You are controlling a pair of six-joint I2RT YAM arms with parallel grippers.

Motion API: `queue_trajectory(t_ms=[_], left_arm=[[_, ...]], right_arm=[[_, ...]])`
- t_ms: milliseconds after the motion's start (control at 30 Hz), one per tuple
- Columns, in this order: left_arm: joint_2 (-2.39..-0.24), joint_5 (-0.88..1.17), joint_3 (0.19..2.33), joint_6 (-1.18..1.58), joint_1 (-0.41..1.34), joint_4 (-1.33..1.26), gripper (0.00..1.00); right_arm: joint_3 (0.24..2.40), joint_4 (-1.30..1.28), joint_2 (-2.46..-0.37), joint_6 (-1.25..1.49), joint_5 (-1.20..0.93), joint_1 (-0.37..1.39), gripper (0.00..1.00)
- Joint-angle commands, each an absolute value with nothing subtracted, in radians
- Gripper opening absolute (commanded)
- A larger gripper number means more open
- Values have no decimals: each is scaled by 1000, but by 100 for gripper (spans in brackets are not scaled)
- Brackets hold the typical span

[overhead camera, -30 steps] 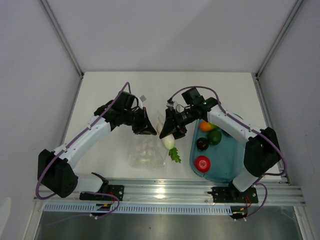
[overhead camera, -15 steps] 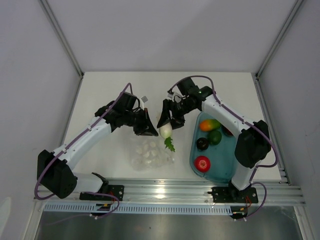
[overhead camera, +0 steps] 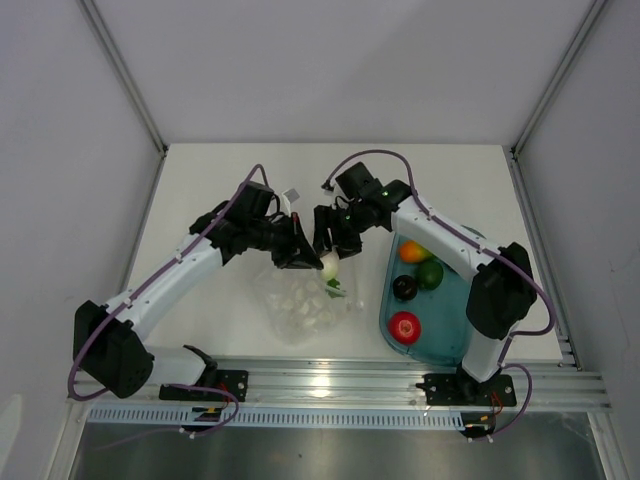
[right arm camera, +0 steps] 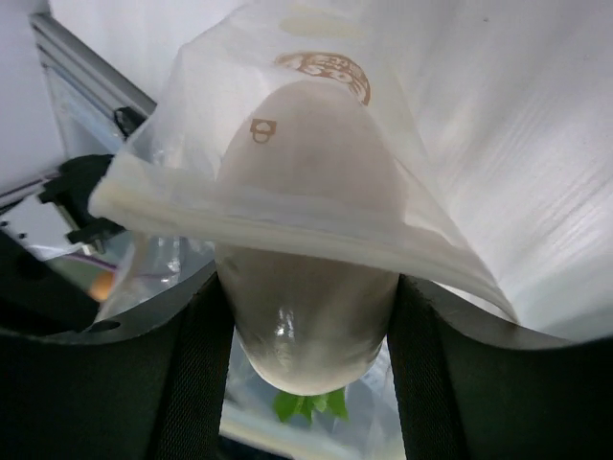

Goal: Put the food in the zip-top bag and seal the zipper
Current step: Place the fake vegetable in the zipper food storage bag.

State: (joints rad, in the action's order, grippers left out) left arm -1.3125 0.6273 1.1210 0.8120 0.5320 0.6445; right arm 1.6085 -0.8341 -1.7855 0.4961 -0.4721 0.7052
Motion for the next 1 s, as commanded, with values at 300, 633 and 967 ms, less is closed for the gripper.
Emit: queue_trajectory(t_ms=[300, 633, 967], left_arm=[[-1255, 695, 1089, 862, 540, 560, 1], [-1235, 680, 1061, 864, 540, 555, 1], [-1233, 673, 1054, 851, 537, 564, 1]], right_arm=[[1542, -799, -1684, 419, -356, 753, 57], [1528, -818, -1620, 411, -364, 755, 94], [1600, -882, -1531, 419, -197, 713, 89]])
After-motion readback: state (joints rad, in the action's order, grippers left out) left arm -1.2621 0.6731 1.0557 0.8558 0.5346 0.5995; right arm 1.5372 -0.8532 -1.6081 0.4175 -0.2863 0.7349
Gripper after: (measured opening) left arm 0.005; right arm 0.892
